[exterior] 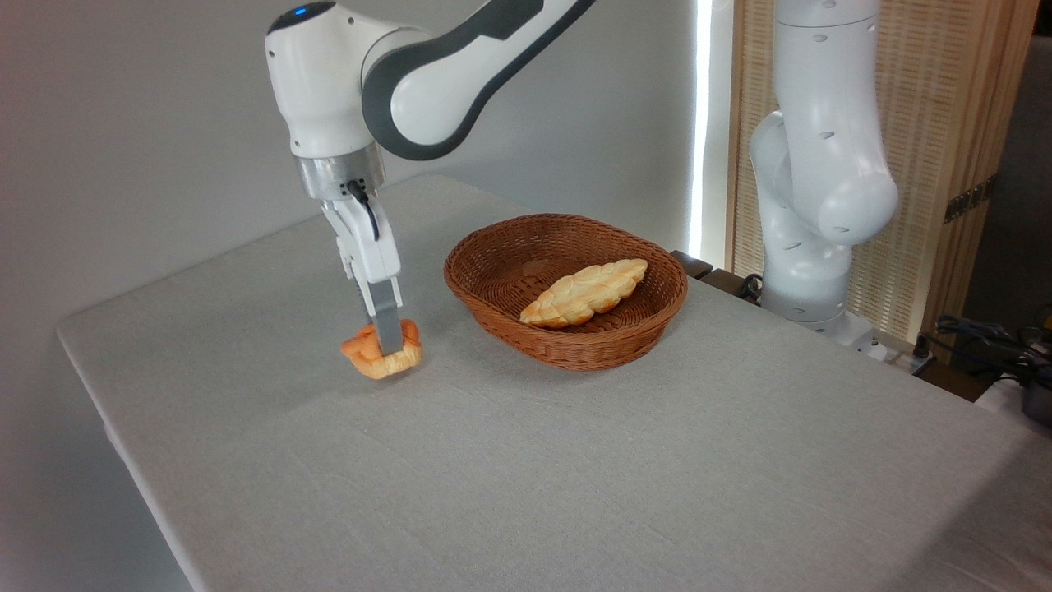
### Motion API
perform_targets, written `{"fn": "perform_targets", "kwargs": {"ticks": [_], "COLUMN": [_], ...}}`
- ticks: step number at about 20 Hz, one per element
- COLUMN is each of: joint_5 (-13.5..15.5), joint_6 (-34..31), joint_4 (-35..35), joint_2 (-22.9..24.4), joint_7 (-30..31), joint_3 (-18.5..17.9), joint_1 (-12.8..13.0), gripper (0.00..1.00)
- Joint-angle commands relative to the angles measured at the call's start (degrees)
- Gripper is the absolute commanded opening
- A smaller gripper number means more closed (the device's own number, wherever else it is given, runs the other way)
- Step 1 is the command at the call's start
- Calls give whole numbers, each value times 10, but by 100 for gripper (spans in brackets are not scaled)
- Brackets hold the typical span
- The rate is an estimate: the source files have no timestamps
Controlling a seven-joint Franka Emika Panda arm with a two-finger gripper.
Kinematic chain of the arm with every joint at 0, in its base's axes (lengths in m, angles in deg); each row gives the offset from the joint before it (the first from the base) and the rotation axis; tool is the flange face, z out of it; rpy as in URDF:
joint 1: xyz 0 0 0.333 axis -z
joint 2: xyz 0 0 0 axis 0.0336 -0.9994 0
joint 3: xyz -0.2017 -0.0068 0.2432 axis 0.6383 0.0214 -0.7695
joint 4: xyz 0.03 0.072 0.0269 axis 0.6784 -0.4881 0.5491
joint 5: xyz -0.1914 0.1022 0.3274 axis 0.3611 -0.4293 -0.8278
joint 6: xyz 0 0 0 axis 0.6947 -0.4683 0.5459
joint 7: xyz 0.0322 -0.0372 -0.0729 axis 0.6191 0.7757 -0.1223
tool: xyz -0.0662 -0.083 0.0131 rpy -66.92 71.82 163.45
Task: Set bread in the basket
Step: 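Close the gripper on the orange bread roll, then lift the roll and carry it over the wicker basket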
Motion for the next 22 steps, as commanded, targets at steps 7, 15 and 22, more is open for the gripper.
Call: {"fn": "perform_targets", "kwargs": {"ticks": [7,15,22], "joint_5": [1,4,23], "joint_6": [-63,-219,-298], "joint_4": [8,7,-1], "joint_2": [97,143,160], "joint_7": [57,59,54], "joint_3": [1,-4,-3], "joint_1": [-1,-1,2], "gripper": [40,46,73]}}
